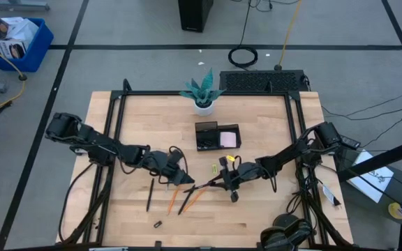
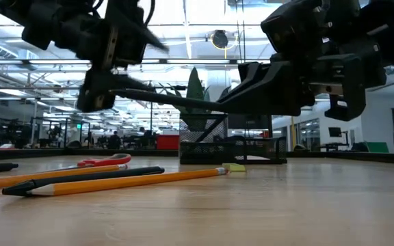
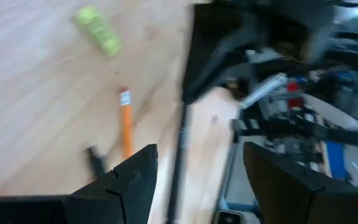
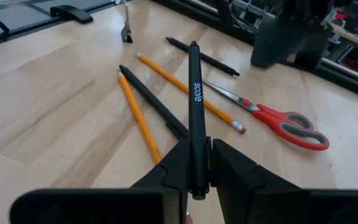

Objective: Pick and place office supplies into organizer
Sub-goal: Put the black pen into the black desk organizer

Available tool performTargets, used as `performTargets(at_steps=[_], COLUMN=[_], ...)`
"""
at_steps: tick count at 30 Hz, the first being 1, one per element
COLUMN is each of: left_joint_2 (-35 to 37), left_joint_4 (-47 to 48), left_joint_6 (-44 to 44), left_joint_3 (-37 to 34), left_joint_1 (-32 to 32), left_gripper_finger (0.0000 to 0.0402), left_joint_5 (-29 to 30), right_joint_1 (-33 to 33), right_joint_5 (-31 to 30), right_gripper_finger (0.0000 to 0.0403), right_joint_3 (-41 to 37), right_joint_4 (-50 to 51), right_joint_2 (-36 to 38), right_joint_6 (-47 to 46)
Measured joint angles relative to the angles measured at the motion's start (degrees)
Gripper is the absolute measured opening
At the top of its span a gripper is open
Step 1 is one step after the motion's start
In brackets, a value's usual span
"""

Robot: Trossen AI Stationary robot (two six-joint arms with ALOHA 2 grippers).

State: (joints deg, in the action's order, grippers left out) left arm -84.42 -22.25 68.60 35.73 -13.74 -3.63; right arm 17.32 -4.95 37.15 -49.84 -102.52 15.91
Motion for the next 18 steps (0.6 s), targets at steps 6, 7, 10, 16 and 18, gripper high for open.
performTargets(at_steps=[6, 7, 10, 16, 18], left_joint_2=[0.0, 0.0, 0.0, -1.0, -1.7], left_joint_4=[2.2, 2.6, 3.8, 4.8, 3.4], left_joint_6=[3.5, 3.5, 4.1, 4.9, 5.2], left_joint_3=[0.0, 0.0, 0.0, -0.1, 0.0], left_joint_1=[-1.7, -1.9, -2.4, -3.2, -3.4], left_gripper_finger=[0.0241, 0.0241, 0.0241, 0.0241, 0.0241], left_joint_5=[1.1, 1.4, 2.2, 2.4, 2.9], right_joint_1=[0.0, 0.0, 0.0, 0.0, 0.0], right_joint_5=[-3.8, -4.2, -4.2, -4.1, -4.1], right_gripper_finger=[0.0049, 0.0049, 0.0049, 0.0049, 0.005], right_joint_3=[0.0, 0.0, 0.0, 0.9, 1.7], right_joint_4=[-0.5, -0.4, -0.7, -1.8, -0.5], right_joint_2=[0.0, 0.0, 0.0, 0.0, 0.0], right_joint_6=[0.5, 0.7, 0.9, 0.9, 0.9])
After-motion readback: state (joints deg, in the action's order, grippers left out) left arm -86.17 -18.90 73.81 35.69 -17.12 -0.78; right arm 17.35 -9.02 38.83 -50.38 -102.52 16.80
